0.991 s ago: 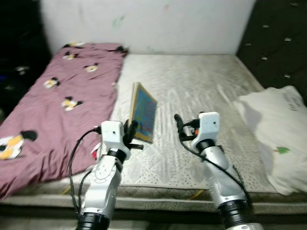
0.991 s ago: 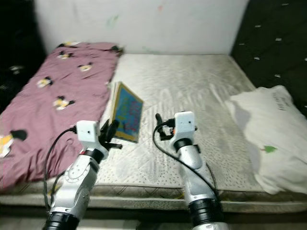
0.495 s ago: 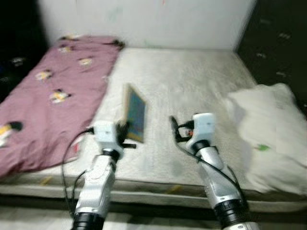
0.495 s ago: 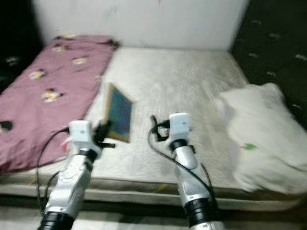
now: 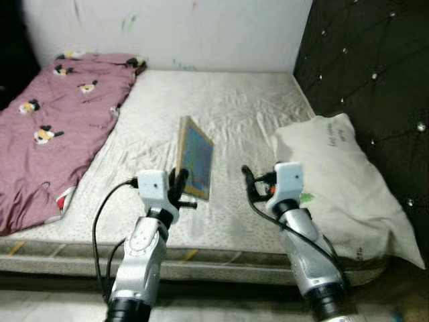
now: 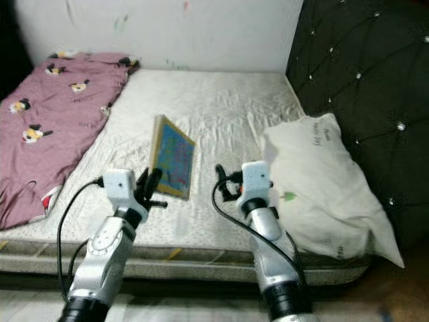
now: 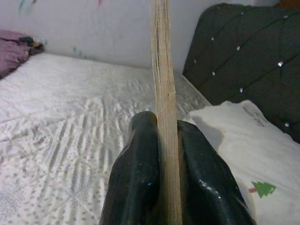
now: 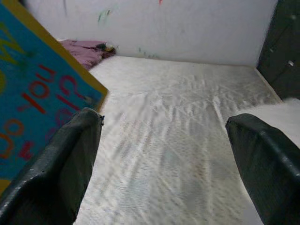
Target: Clean up the room
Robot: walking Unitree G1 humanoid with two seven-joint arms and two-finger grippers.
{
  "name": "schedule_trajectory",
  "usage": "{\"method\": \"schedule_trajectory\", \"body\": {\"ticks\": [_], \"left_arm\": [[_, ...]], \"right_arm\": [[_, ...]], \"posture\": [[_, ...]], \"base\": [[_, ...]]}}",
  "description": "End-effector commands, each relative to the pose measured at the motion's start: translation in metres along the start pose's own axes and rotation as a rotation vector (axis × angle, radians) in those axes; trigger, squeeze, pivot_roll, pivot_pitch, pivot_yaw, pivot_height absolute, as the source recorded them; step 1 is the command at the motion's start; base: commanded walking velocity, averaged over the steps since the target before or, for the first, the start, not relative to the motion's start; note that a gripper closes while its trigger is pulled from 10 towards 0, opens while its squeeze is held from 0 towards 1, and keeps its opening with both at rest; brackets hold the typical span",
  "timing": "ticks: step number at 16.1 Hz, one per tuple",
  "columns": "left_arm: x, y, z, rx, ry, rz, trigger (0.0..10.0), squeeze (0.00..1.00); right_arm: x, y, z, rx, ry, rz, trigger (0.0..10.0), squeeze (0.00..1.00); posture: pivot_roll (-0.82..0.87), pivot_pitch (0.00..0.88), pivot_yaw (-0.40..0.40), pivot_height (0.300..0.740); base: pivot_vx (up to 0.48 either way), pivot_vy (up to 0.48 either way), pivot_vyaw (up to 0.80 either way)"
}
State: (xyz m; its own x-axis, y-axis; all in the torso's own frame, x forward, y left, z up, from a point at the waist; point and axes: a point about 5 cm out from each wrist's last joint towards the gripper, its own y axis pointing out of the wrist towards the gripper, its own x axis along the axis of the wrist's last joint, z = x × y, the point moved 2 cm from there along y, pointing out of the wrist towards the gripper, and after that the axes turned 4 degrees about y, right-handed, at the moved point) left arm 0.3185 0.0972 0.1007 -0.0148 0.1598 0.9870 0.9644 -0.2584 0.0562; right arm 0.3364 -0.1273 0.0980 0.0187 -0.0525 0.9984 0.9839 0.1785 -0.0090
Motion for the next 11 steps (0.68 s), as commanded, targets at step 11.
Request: {"method": "schedule_trajectory", "body": {"ticks": [11], "left_arm": [[0.0189,-0.0016,-0.011,-0.112,-0.032,-0.112,10.0,0.0]], "right_arm": [[0.001,-0.0014,0.0066,0.026,-0.004,-0.008,10.0,0.0]], "posture": [[-0.05,0.0,0.022,0.74]], "base": [[0.229,0.0,0.0]]}}
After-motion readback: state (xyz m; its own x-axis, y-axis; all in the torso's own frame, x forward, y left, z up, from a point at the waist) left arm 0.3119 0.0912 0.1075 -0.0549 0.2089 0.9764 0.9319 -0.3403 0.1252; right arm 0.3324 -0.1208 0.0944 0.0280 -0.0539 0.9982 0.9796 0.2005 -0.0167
